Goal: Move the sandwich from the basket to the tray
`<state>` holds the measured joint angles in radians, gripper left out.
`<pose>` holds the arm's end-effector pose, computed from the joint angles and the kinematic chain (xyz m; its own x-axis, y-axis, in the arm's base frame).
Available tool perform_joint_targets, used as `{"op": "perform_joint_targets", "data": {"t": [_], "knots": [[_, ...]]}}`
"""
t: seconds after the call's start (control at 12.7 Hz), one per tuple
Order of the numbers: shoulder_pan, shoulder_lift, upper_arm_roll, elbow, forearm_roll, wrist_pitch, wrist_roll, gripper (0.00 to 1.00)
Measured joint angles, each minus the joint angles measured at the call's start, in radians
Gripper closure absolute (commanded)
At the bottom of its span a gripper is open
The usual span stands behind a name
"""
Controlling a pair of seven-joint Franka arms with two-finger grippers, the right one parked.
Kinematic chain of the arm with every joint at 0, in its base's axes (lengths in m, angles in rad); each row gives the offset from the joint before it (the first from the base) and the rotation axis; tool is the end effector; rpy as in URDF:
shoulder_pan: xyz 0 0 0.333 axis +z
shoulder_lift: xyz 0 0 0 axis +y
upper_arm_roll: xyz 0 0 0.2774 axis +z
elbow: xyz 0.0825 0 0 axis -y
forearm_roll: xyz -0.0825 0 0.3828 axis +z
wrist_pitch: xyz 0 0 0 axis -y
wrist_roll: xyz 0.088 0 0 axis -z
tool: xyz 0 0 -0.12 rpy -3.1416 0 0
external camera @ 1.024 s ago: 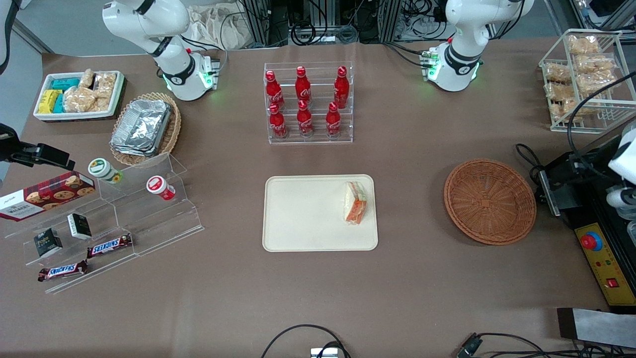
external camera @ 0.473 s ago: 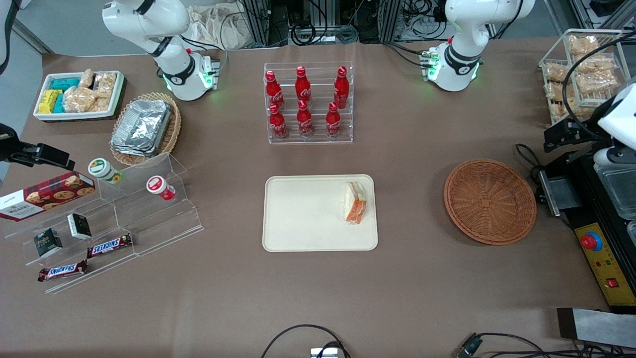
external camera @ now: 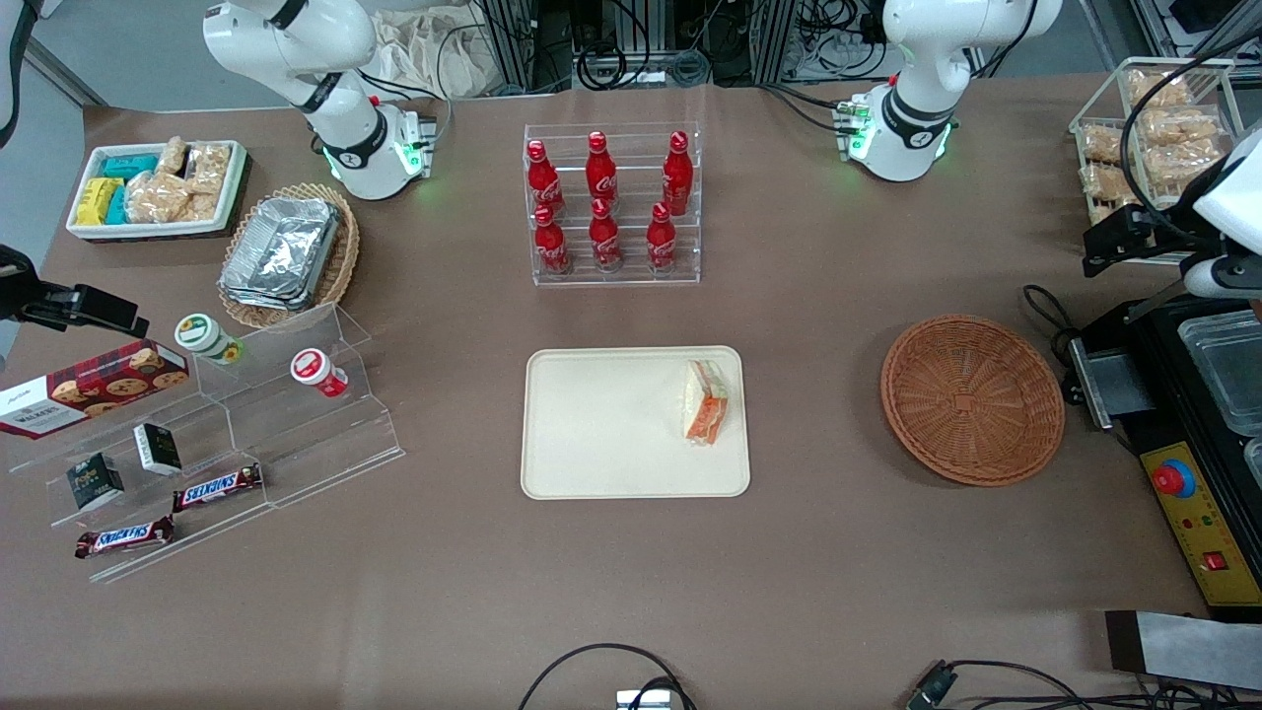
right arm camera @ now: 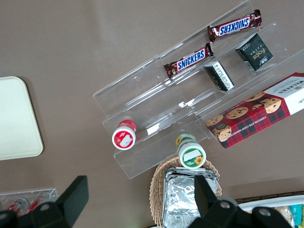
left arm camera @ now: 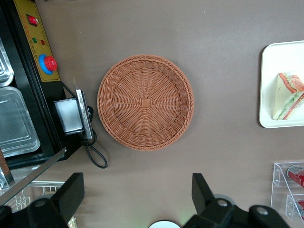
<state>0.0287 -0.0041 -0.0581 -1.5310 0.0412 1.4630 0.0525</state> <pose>0.5402 -0.0106 0.5847 0.9948 -0.0773 -0.0659 -0.0799 -0.9961 -0.0380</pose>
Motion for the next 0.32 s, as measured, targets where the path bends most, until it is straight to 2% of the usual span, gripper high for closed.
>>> {"op": "perform_joint_targets", "data": {"t": [0.32], "knots": [[0.000, 0.000, 0.000, -0.005, -0.001, 0.000, 0.000, 0.00]]}}
